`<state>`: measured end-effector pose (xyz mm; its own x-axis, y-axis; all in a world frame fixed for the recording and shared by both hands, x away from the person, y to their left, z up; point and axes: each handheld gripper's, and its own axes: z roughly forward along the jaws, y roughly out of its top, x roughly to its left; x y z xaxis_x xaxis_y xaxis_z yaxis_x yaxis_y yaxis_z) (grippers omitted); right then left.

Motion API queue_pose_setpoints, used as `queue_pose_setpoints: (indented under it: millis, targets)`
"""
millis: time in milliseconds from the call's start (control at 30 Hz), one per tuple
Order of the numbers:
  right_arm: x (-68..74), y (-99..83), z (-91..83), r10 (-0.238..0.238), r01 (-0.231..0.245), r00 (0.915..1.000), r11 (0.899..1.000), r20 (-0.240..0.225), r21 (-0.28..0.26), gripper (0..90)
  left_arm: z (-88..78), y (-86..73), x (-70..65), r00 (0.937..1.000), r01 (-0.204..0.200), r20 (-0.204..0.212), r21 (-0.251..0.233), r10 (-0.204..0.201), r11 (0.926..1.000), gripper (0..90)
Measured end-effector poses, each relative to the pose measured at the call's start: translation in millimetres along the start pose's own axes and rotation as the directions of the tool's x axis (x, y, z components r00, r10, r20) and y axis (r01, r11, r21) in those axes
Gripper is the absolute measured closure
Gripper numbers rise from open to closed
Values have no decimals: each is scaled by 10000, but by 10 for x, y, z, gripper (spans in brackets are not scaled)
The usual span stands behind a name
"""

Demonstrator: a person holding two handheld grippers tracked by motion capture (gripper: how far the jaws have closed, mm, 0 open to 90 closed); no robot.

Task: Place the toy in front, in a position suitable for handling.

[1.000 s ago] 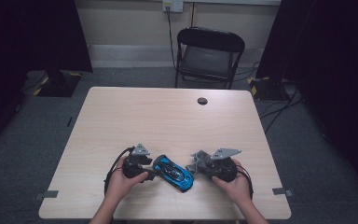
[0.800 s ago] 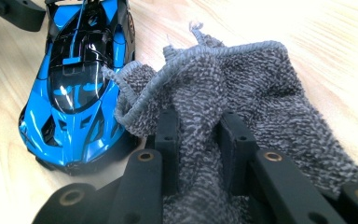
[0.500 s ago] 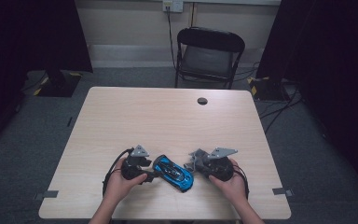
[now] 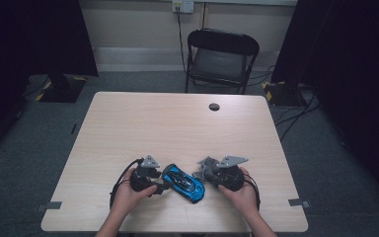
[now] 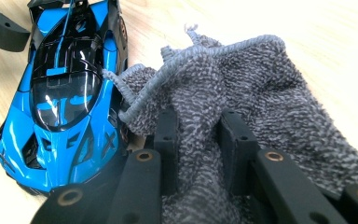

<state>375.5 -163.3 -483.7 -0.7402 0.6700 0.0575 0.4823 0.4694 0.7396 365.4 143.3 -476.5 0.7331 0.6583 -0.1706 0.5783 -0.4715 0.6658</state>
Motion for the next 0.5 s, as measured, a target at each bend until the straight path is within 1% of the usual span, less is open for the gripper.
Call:
queue_pose_setpoints:
  millis: [200, 233, 267, 300, 333, 433, 467, 500]
  targets:
    - [-13, 6, -24, 36, -36, 10000, 10000, -8, -21, 701, -2, 4, -2, 10000, -18, 22, -88, 18, 10000, 410]
    - [-19, 7, -28, 72, -72, 10000, 10000, -50, -15, 655, -5, 6, -2, 10000, -41, 0, -66, 41, 10000, 414]
    - [-23, 6, -35, 208, -208, 9997, 9998, -94, 9, 554, -10, 6, -1, 10000, -34, -20, -55, 34, 10000, 418]
    - [-23, 6, -35, 208, -208, 9997, 9998, -94, 9, 554, -10, 6, -1, 10000, -34, -20, -55, 34, 10000, 420]
    - [-6, 3, -73, -238, 238, 9997, 9997, 23, 102, 554, -13, 2, 4, 10000, 20, -15, -78, -20, 10000, 422]
    - [-13, -12, -117, -255, 255, 9996, 9997, 93, 66, 537, -10, -1, 8, 9999, 106, 44, -109, -105, 9999, 424]
    - [-32, -34, -144, -299, 297, 9995, 9994, 137, 185, 539, -10, 0, 9, 9999, 121, 66, -103, -121, 9999, 427]
    - [-32, -34, -144, -299, 297, 9995, 9994, 137, 185, 539, -10, 0, 9, 9999, 121, 66, -103, -121, 9999, 434]
